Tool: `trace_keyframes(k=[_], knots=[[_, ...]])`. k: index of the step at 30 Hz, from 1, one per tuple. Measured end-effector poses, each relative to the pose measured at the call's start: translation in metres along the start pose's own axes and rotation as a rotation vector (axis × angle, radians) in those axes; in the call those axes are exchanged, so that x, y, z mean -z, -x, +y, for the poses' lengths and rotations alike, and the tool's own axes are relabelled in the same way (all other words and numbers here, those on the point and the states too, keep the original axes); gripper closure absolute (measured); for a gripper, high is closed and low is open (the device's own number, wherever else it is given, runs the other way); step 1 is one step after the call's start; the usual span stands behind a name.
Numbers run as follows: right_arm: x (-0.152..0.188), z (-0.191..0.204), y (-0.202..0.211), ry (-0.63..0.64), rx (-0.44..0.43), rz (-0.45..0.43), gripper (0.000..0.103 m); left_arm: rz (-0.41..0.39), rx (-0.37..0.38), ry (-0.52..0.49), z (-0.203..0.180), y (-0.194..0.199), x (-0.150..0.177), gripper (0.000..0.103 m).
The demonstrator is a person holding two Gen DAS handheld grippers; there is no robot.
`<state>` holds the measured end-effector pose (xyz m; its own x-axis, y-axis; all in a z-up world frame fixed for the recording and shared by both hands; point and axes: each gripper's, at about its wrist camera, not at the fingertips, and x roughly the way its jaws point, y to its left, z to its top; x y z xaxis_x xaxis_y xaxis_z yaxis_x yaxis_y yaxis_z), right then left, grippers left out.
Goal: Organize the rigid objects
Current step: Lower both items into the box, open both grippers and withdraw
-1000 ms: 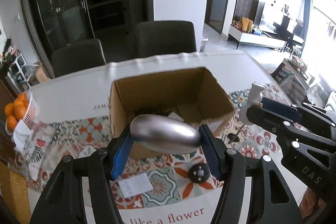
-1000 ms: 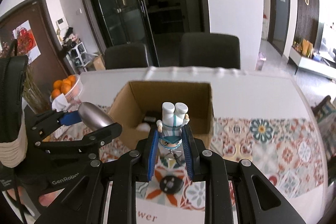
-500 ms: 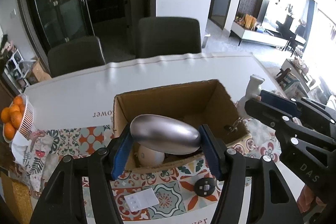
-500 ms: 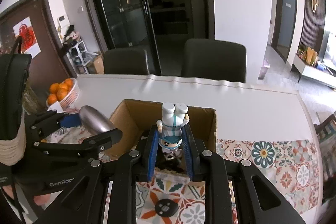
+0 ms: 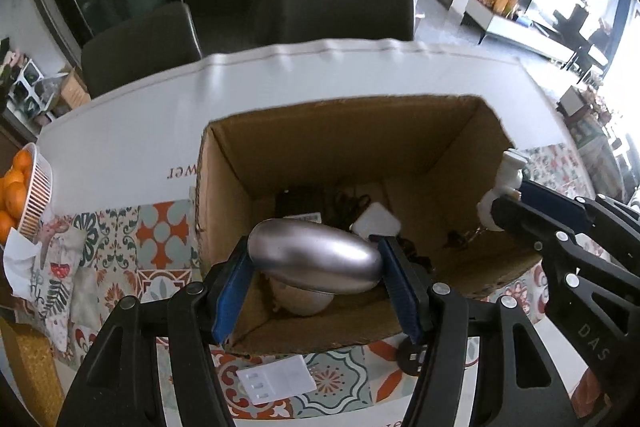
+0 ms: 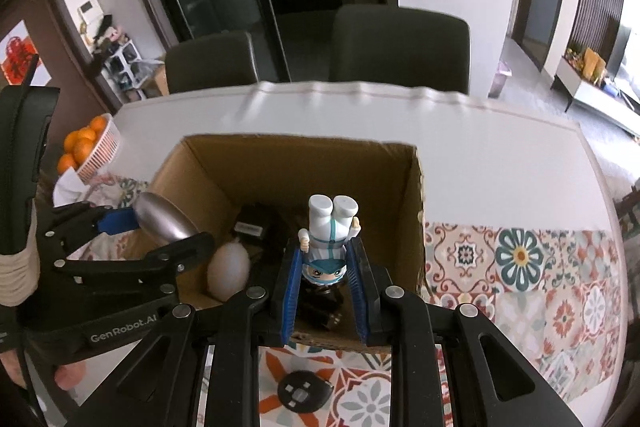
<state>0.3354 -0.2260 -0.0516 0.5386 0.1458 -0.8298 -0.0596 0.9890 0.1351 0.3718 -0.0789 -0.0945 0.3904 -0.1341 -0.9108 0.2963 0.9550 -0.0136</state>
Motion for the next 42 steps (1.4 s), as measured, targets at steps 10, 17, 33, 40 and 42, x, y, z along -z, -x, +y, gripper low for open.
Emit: trace_keyframes(k=[10, 17, 33, 40, 42], knots=[[0.005, -0.003, -0.009, -0.003, 0.003, 0.024, 0.079, -0.011, -0.042, 0.021, 0.006, 0.003, 0.007, 0.027], [0.006, 0.001, -0.001, -0.008, 0.023, 0.01, 0.054, -0.08, -0.135, 0.048, 0.012, 0.025, 0.013, 0.015], [0.041, 0.011, 0.047, -0.025, 0.059, -0.083, 0.046, -0.17, -0.154, 0.125, 0.012, 0.068, 0.058, 0.005], [0.063, 0.014, 0.058, -0.033, 0.075, -0.111, 0.043, -0.235, -0.227, 0.108, 0.006, 0.081, 0.082, 0.002], [0.07, 0.015, 0.059, -0.033, 0.071, -0.114, 0.043, -0.243, -0.241, 0.105, 0.006, 0.082, 0.089, 0.002]])
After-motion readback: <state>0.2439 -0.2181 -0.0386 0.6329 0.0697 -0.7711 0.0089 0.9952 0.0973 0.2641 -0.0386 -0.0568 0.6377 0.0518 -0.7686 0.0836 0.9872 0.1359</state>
